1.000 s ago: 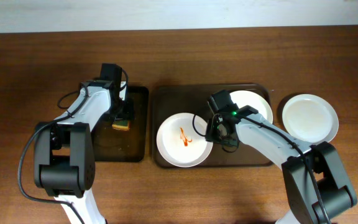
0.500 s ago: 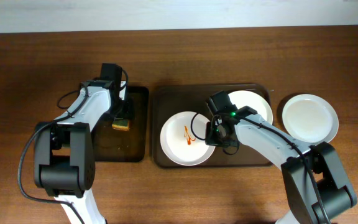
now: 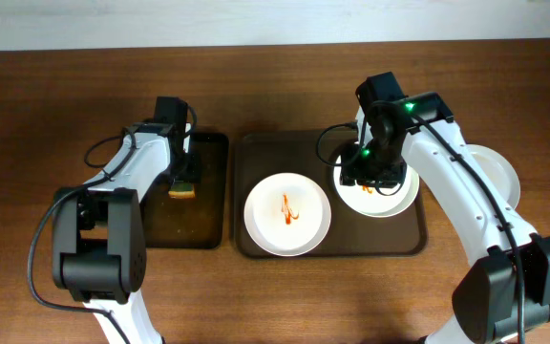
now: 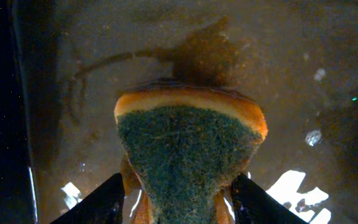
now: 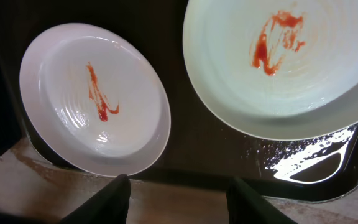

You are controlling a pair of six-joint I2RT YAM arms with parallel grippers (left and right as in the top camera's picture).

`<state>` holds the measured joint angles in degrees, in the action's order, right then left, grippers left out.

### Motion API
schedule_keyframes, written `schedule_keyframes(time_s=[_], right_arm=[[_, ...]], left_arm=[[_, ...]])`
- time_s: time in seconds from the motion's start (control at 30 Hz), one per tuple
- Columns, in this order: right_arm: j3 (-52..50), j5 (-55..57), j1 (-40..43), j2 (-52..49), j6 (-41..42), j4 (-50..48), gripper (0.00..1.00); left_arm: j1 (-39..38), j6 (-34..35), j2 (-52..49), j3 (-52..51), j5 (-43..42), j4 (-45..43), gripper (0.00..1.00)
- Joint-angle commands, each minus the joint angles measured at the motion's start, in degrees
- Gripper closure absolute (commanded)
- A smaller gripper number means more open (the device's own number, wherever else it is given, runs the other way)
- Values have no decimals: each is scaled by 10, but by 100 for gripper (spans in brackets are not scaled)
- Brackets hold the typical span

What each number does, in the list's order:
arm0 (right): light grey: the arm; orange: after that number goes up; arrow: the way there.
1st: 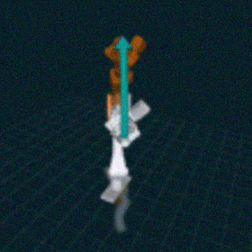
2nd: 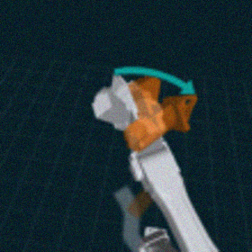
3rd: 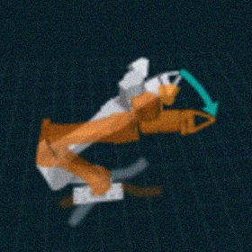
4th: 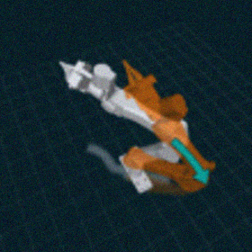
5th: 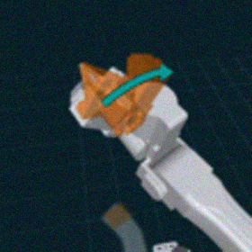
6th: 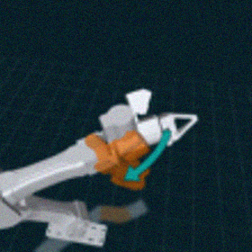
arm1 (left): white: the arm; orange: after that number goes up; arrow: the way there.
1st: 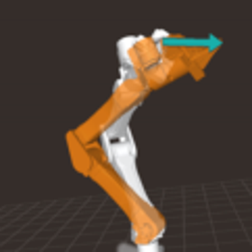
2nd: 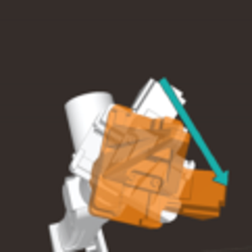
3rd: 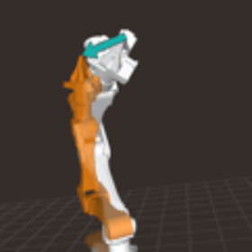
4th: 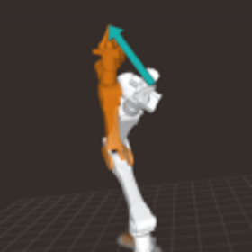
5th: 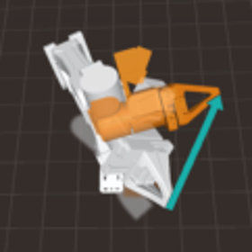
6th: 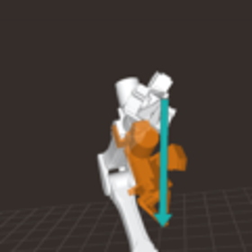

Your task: Clean dirty plates on tray and stack at the side

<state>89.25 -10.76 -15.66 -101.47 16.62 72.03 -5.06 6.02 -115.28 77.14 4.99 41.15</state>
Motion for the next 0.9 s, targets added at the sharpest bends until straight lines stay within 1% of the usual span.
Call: schedule_keyframes(time_s=[0.0, 0.03, 0.1, 0.17, 0.2, 0.27, 0.3, 0.33, 0.4, 0.43, 0.5, 0.53, 0.57, 0.6, 0.63, 0.67, 0.7, 0.73, 0.8, 0.87], right_arm=[[7, -17, 0, 5, -17, 2, 48], [7, -17, 0, 5, -18, 2, 48], [7, -10, 0, 5, -31, 3, 48], [7, -10, 0, 5, -32, 8, 47], [7, -10, 1, 5, -34, 7, 47], [7, -10, 0, 5, -34, 6, 46], [7, -10, 0, 5, -34, 6, 46], [7, -10, 0, 5, -34, 7, 46], [7, -10, 0, 5, -34, 7, 39], [7, -10, 0, 5, -34, 7, 32], [7, -12, 0, 5, -42, 10, 27], [7, -13, 1, 5, -44, 13, 27], [7, -13, 0, 5, -44, 12, 25], [7, -13, 1, 5, -44, 5, 21], [7, -14, 8, 5, -44, 0, 20], [7, -32, 22, 5, -53, 0, 19], [7, -72, 38, 5, -75, 0, 19], [7, -106, 60, 5, -79, 0, 19], [7, -119, 81, 5, -78, 1, 12], [7, -120, 81, 5, -78, 6, 10]], left_arm=[[3, -1, 17, -20, 9, -19, 75], [3, -1, 17, -20, 8, -19, 99], [3, -1, 24, -9, 8, -12, 100], [3, -1, 47, 21, 9, 33, 100], [3, -1, 64, 26, 8, 35, 100], [3, -1, 80, 26, -16, 50, 100], [3, -1, 76, 26, 20, 43, 100], [5, -1, 76, 26, 25, 46, 100], [6, -1, 76, 26, 18, 43, 100], [8, -1, 76, 26, 18, 35, 100], [8, -34, 76, 28, -34, 36, 100], [12, -49, 76, 27, -51, 39, 100], [23, -57, 76, 27, -75, 44, 100], [31, -64, 76, 27, -88, 44, 100], [38, -66, 76, 27, -99, 47, 100], [40, -66, 76, 28, -102, 57, 100], [40, -66, 76, 28, -102, 67, 100], [40, -66, 76, 28, -102, 74, 100], [40, -66, 76, 28, -101, 78, 100], [40, -66, 76, 28, -101, 76, 100]])
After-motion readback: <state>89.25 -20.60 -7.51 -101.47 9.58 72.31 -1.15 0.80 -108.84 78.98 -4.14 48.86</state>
